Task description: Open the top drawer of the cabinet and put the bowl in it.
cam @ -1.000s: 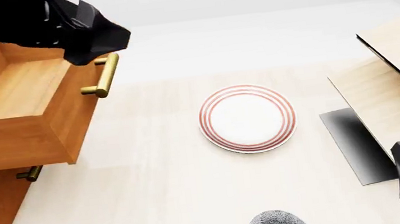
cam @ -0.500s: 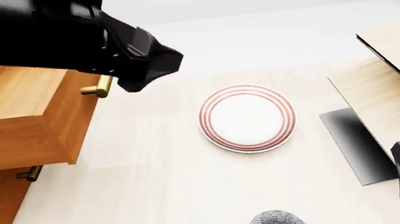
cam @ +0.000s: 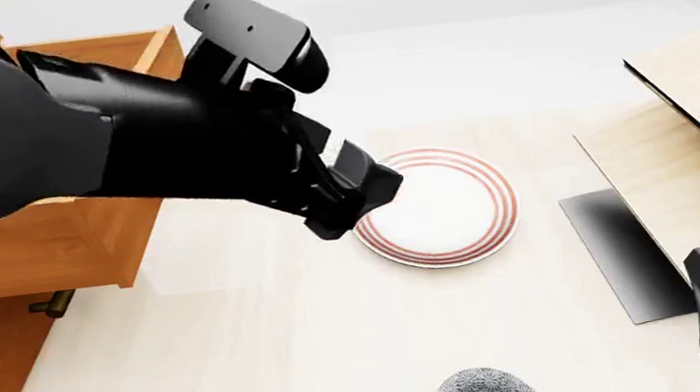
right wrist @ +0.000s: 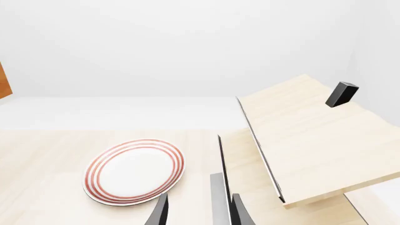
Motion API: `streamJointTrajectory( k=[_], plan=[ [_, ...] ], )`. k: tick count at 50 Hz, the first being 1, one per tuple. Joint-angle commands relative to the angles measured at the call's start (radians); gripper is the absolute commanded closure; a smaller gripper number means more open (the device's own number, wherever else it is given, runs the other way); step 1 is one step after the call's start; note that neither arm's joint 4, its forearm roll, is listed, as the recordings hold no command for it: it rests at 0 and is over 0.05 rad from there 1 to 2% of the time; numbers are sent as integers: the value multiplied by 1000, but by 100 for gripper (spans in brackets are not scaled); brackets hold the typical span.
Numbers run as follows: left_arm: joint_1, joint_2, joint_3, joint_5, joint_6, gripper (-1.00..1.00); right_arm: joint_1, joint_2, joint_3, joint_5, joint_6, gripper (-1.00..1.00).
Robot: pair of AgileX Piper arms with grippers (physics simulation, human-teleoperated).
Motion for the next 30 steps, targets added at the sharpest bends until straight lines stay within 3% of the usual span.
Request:
streamJointTrajectory(
  k=[1,12,30],
  plan=[
    [-33,24,88,-90,-39,-100,0,-1,1,0,0,-100],
    [-30,14,147,-136,-67,-100,0,-2,1,1,0,-100],
    [-90,118,148,-165,-134,-100,0,-1,1,0,0,-100]
  ],
)
